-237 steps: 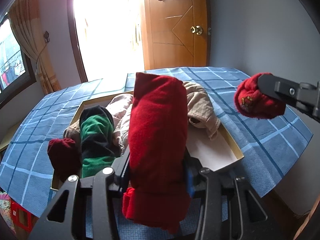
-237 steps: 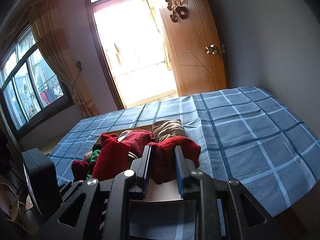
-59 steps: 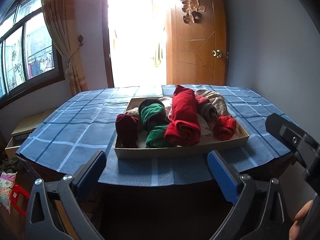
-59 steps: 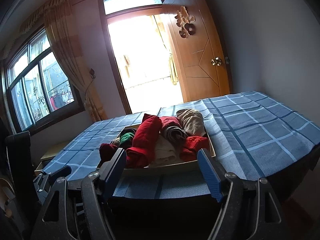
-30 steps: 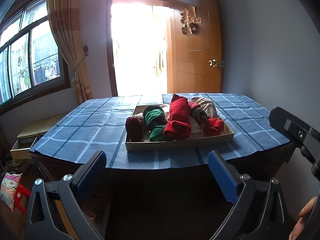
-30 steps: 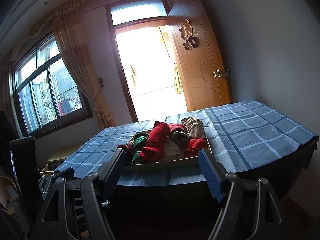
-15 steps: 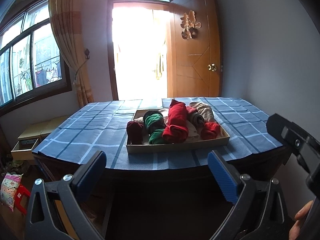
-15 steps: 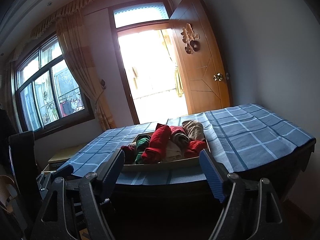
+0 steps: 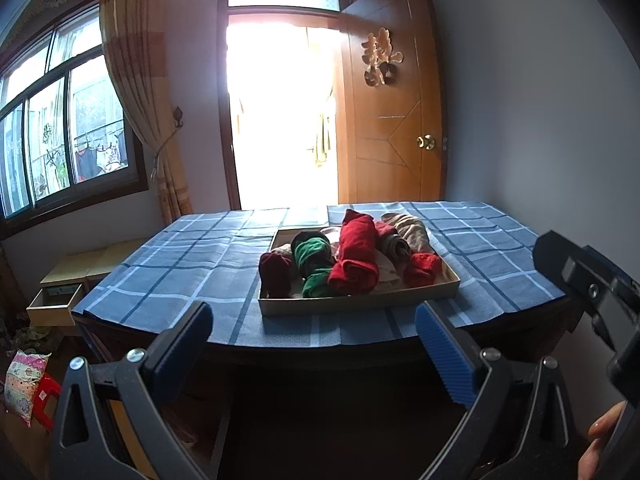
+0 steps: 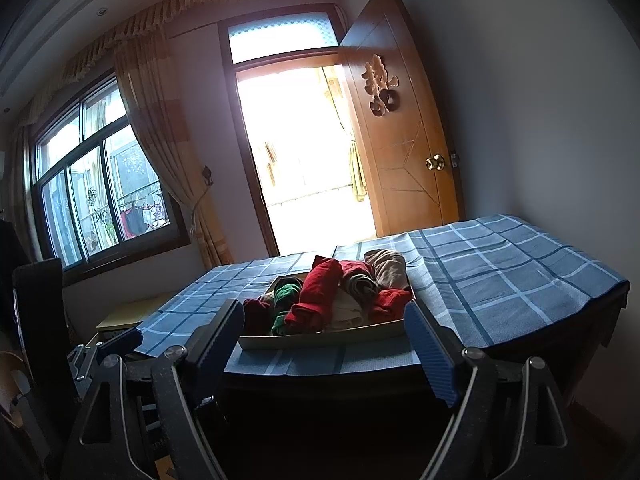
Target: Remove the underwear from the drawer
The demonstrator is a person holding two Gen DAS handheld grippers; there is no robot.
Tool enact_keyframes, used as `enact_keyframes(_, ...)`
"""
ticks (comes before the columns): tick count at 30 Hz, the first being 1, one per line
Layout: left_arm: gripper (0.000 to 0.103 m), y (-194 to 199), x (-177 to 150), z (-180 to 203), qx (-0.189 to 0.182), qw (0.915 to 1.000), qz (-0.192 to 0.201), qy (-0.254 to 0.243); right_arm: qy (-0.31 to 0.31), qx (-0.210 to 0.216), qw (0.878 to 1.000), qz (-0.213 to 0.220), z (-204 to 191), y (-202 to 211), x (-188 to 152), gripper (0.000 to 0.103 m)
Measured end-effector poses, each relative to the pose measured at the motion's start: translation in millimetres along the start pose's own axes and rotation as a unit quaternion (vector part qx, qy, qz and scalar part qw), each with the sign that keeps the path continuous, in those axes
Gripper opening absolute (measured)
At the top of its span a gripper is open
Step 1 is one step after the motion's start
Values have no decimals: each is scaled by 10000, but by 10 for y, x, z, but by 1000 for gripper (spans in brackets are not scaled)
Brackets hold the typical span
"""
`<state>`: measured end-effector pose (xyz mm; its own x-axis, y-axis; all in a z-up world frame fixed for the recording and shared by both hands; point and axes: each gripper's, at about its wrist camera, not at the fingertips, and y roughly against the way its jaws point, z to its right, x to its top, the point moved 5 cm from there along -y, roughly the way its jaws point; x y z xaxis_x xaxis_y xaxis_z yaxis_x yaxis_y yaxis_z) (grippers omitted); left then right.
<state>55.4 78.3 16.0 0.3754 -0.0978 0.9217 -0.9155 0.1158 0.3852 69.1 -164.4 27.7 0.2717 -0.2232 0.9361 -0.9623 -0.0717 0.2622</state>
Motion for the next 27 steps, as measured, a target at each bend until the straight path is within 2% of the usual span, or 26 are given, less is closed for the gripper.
enact_keyframes(11,103,46,-10,-12,34,10000,47,-5,80,-54,9999,136,-24,98,39,89)
enact_keyframes(27,103,59,29,-2,46,9999,111,-16,91,-38,9997,205,-58,129,58,89)
